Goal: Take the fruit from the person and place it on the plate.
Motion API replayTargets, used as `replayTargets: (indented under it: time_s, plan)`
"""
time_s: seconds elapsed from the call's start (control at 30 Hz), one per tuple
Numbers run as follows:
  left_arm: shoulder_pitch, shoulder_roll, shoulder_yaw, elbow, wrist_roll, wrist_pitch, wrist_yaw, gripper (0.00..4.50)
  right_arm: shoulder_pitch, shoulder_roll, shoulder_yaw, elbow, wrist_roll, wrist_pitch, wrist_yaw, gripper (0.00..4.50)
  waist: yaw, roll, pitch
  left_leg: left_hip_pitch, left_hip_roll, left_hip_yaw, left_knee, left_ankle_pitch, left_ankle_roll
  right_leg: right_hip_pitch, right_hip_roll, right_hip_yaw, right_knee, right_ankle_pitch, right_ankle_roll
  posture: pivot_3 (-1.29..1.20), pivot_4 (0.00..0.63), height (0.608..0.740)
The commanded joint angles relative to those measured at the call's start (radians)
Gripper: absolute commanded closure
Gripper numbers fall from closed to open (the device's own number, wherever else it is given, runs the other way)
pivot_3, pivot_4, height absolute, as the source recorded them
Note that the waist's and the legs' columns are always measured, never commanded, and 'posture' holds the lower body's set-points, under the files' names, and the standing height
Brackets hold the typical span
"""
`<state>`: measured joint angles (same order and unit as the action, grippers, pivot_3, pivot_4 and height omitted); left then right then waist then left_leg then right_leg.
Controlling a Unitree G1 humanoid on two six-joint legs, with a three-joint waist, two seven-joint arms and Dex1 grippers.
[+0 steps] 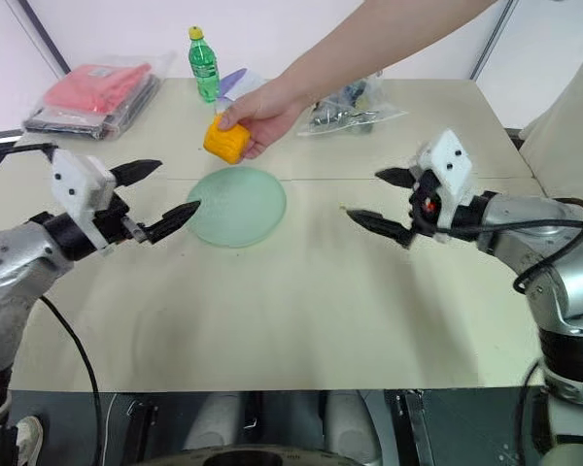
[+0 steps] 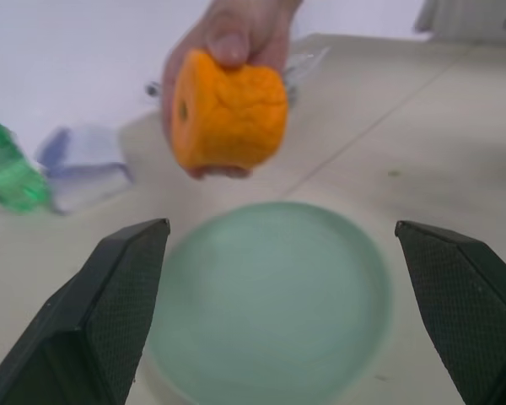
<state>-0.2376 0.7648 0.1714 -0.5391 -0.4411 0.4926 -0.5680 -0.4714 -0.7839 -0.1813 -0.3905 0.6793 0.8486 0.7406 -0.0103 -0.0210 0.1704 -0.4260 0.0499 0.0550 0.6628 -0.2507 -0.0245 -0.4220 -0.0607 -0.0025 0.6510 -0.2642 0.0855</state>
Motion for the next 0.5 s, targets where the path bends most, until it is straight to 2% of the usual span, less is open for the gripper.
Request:
replayTargets:
  time_s: [0.03, 0.17, 0.3, 0.5]
  plan:
    - [-0.041, -0.027, -0.067, 0.024, 0.152, -0.148, 0.036, 0.00, -0.056, 0.048, -0.054, -0.050, 0.096, 0.067, -0.080, 0.07, 0.001, 0.000, 0.000, 0.000, 0.000, 0.000, 0.000, 0.000, 0.000, 0.000, 0.000, 0.000, 0.000, 0.000, 0.000, 0.00, 0.150, 0.731]
    - [-0.100, -0.092, -0.115, 0.107, 0.264, -0.246, 0.094, 0.00, -0.088, 0.106, -0.057, -0.065, 0.146, 0.107, -0.156, 0.07, 0.006, 0.000, 0.000, 0.000, 0.000, 0.000, 0.000, 0.000, 0.000, 0.000, -0.001, 0.000, 0.000, 0.000, 0.000, 0.00, 0.150, 0.731]
    - [-0.141, -0.132, -0.144, 0.177, 0.341, -0.328, 0.113, 0.00, -0.079, 0.114, -0.045, -0.091, 0.168, 0.119, -0.177, 0.07, 0.009, 0.000, 0.000, -0.001, 0.000, 0.000, 0.000, 0.000, 0.000, 0.000, -0.001, 0.000, 0.000, 0.000, 0.000, 0.00, 0.150, 0.731]
    - [-0.171, -0.184, -0.162, 0.263, 0.383, -0.394, 0.107, 0.00, -0.077, 0.113, -0.036, -0.106, 0.185, 0.122, -0.197, 0.07, 0.017, 0.000, 0.000, -0.001, 0.000, 0.001, 0.000, 0.000, 0.000, 0.000, -0.001, 0.000, 0.000, 0.000, 0.000, 0.00, 0.150, 0.731]
